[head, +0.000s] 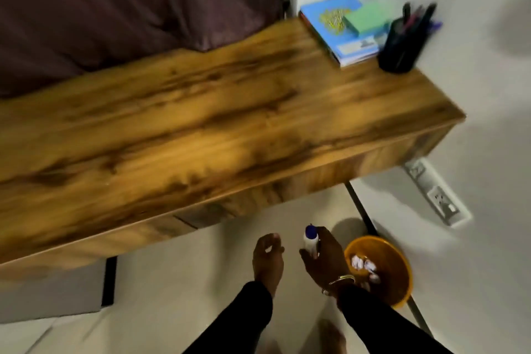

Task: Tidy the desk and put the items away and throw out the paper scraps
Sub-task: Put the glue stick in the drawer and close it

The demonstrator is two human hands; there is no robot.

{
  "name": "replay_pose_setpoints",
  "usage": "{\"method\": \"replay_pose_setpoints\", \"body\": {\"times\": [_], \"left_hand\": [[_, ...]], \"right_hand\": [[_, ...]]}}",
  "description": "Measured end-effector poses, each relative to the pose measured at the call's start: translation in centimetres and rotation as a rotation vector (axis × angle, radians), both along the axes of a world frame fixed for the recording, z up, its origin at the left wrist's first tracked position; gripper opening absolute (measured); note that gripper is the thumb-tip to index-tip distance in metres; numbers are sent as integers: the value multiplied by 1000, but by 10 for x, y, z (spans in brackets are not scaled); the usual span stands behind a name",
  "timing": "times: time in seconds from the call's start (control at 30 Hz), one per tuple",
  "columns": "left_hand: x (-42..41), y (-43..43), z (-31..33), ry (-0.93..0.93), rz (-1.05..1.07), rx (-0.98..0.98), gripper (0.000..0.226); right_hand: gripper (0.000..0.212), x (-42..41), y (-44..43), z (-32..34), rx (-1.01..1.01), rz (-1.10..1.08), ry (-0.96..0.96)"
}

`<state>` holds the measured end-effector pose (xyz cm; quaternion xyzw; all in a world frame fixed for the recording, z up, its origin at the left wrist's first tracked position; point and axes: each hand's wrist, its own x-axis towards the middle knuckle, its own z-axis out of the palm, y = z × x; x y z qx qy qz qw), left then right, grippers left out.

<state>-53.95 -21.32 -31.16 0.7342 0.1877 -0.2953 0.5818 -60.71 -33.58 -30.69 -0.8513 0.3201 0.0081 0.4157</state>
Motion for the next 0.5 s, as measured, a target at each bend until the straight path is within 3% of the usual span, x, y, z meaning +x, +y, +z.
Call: {"method": "replay_pose_setpoints", "body": {"times": [0.1, 0.23, 0.4, 0.5], "left_hand": [[22, 4, 70, 155, 401, -361, 38], [64, 22, 100, 310, 830, -671, 88], [108, 13, 101, 299, 1043, -771, 120], [115, 9, 91, 242, 1017, -757, 136]], "right_hand": [[43, 21, 5, 82, 49, 18, -130], [24, 51, 4, 147, 83, 131, -263], [32, 73, -12, 164, 78, 210, -301], [35, 75, -19, 162, 80, 263, -294]]}}
